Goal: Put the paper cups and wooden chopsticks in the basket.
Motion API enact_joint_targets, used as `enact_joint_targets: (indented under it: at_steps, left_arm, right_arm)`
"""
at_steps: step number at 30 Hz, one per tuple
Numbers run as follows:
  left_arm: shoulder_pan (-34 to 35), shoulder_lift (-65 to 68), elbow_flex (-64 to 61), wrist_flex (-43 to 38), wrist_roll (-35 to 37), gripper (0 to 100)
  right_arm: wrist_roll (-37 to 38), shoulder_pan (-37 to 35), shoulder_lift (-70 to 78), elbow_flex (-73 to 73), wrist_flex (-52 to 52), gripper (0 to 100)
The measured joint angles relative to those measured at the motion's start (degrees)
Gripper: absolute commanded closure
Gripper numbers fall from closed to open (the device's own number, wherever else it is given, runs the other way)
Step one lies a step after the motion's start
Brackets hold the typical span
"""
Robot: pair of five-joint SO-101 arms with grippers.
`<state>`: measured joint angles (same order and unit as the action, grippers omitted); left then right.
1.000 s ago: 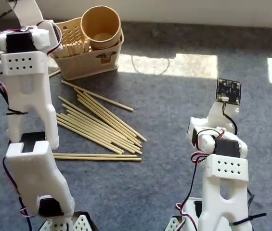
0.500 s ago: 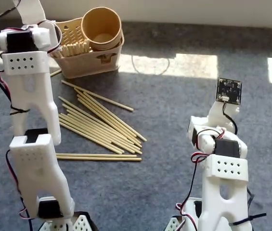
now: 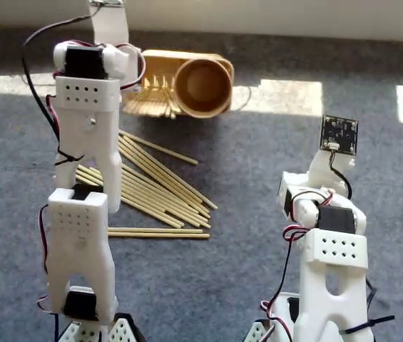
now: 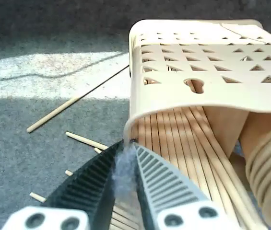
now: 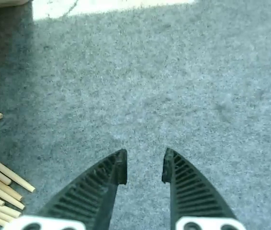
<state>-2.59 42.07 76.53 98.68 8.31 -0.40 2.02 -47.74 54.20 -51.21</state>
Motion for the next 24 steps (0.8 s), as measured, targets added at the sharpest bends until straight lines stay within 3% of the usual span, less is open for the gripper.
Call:
enact_joint_targets:
  at_steps: [12, 24]
  left_arm:
    - [-2.11, 0.44, -0.09, -0.09, 3.08, 99]
    - [-2.11, 0.44, -0.09, -9.58, 4.4, 99]
  right_arm:
    - [0.0, 0.0, 0.0, 0.0, 0.0, 86.4]
    - [0.0, 0.0, 0.0, 0.0, 0.0, 86.4]
